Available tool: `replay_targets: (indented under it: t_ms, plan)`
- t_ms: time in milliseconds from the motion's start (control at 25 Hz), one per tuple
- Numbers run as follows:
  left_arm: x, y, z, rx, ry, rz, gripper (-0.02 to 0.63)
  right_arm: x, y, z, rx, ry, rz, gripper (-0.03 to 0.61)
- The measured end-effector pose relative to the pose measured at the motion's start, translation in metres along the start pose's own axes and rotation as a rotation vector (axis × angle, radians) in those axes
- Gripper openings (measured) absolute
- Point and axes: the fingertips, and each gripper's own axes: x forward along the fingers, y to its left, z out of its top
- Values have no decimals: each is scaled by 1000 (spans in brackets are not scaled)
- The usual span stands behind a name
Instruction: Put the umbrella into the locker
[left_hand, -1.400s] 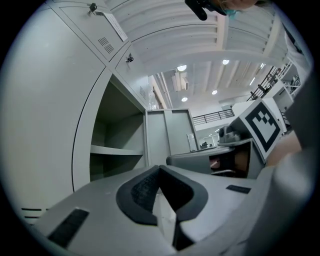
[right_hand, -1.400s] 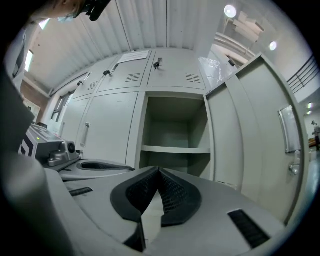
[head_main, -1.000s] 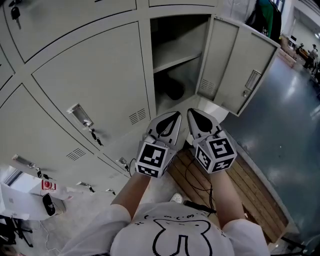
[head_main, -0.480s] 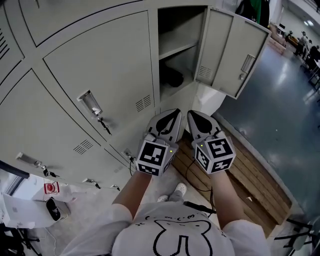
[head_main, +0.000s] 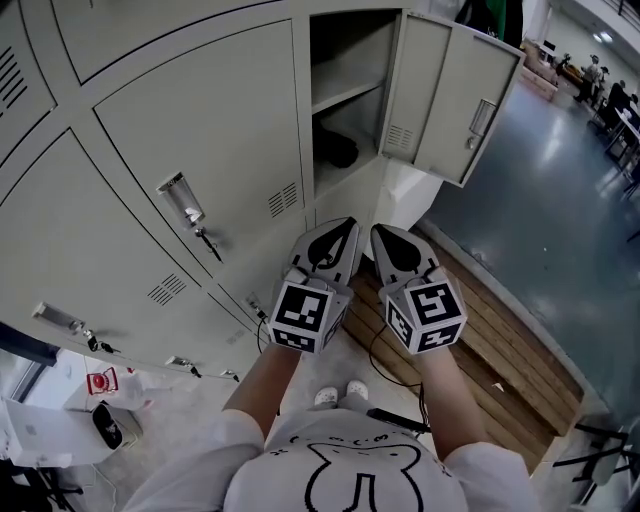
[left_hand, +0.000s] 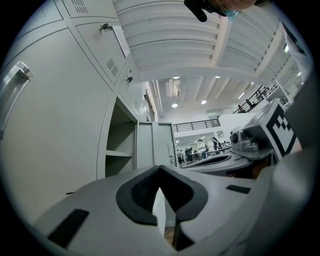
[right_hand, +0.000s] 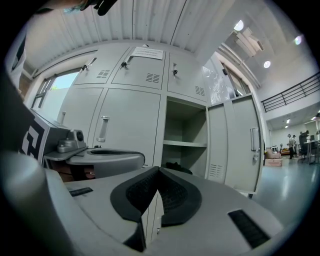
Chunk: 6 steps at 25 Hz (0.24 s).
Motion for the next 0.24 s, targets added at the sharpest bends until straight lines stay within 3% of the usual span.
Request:
replay_targets:
  t_ms: [240]
  plan:
    - [2, -10, 1, -3, -4, -14, 3, -5, 2, -1, -8, 12, 9, -6]
